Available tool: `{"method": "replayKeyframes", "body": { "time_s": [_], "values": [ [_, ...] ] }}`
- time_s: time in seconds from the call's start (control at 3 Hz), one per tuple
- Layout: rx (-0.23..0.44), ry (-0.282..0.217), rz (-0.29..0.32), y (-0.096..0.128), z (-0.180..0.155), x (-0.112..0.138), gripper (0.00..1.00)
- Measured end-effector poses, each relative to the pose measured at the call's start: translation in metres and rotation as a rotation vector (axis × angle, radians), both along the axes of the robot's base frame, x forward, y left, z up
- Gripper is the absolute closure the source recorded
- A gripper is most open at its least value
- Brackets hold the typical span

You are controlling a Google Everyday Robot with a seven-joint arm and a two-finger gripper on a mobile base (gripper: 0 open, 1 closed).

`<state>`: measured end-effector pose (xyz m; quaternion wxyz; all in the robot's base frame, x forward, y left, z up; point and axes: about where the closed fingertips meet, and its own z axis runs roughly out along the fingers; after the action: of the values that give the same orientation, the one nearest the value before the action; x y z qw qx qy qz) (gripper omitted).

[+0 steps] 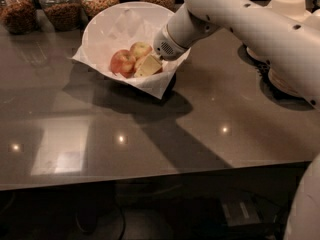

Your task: Pick apple from white bowl

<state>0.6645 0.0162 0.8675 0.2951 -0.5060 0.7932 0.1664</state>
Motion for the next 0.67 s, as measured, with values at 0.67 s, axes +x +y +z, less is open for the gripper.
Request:
{"method": "replayKeyframes", "body": {
  "time_s": [0.67],
  "values": [
    [0.008,0.004,0.01,0.0035,-0.0015,-0.0002,0.63]
  ]
}}
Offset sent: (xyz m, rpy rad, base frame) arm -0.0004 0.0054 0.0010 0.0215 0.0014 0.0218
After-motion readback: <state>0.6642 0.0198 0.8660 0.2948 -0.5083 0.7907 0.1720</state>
